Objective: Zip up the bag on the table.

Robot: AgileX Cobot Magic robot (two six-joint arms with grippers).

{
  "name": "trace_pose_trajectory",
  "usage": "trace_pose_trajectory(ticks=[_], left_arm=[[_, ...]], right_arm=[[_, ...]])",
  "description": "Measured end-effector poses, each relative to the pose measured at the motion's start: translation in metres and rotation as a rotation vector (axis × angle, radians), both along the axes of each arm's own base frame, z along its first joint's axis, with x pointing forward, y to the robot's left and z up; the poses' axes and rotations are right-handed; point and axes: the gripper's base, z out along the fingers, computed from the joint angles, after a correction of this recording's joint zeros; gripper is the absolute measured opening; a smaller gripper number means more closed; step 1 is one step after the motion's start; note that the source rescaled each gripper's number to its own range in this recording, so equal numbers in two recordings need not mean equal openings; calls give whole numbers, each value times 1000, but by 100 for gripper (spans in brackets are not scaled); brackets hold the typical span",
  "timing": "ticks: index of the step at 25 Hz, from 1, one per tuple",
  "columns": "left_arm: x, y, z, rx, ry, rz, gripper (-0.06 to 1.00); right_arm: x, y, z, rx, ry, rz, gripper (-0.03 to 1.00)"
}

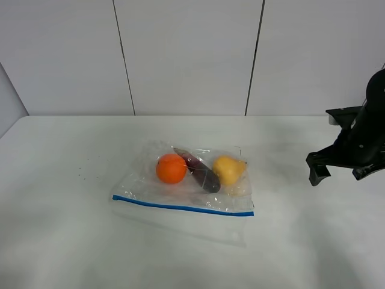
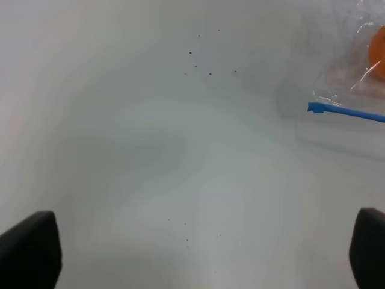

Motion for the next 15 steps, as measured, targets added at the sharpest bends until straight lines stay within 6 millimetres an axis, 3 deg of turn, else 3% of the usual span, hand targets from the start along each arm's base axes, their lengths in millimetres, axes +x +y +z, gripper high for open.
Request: trace_pose_trajectory(ticks=[5, 15], left_arm=[[0, 0, 0, 0, 0, 0, 100], [0, 0, 0, 0, 0, 0, 100]], right_arm=[[-37, 0, 18, -2, -116, 26, 100], [-139, -1, 56, -5, -331, 29, 100]])
